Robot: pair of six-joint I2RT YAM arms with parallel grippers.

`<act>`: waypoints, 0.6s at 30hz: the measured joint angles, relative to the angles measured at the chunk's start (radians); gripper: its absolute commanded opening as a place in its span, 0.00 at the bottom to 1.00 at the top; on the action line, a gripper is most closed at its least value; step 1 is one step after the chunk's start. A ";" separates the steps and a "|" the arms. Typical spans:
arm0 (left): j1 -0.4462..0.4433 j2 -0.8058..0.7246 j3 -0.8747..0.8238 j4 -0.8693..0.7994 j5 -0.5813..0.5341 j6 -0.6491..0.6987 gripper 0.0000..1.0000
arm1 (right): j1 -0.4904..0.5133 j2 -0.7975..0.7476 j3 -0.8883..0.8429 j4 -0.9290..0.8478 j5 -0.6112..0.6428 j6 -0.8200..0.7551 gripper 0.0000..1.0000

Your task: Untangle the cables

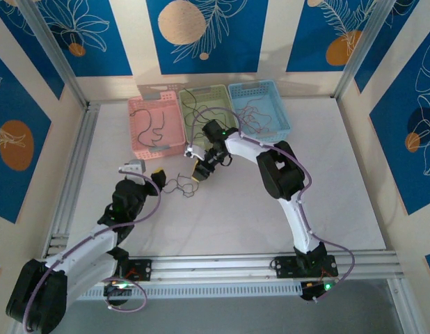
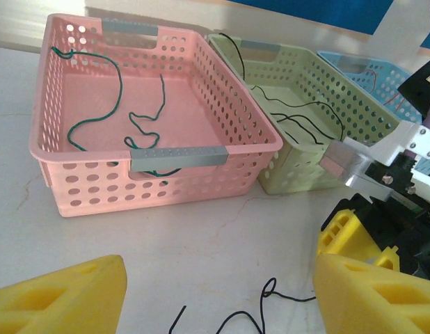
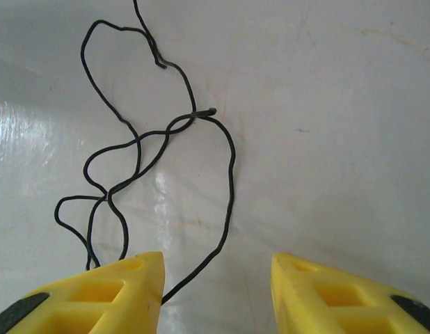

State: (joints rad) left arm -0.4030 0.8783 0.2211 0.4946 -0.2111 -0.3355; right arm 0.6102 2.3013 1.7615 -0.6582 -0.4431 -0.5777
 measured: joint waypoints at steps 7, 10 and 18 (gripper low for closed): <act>0.000 0.000 0.000 0.000 0.000 0.000 0.72 | 0.015 0.033 0.059 -0.079 0.021 -0.031 0.37; 0.000 0.000 0.000 0.000 0.000 0.000 0.72 | 0.018 0.043 0.063 -0.101 0.025 -0.041 0.37; 0.000 0.007 0.000 0.002 0.000 0.000 0.72 | 0.019 0.047 0.071 -0.142 0.026 -0.058 0.36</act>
State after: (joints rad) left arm -0.4030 0.8852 0.2211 0.4961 -0.2111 -0.3355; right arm 0.6292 2.3478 1.8328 -0.8005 -0.4168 -0.6357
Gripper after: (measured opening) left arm 0.717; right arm 0.377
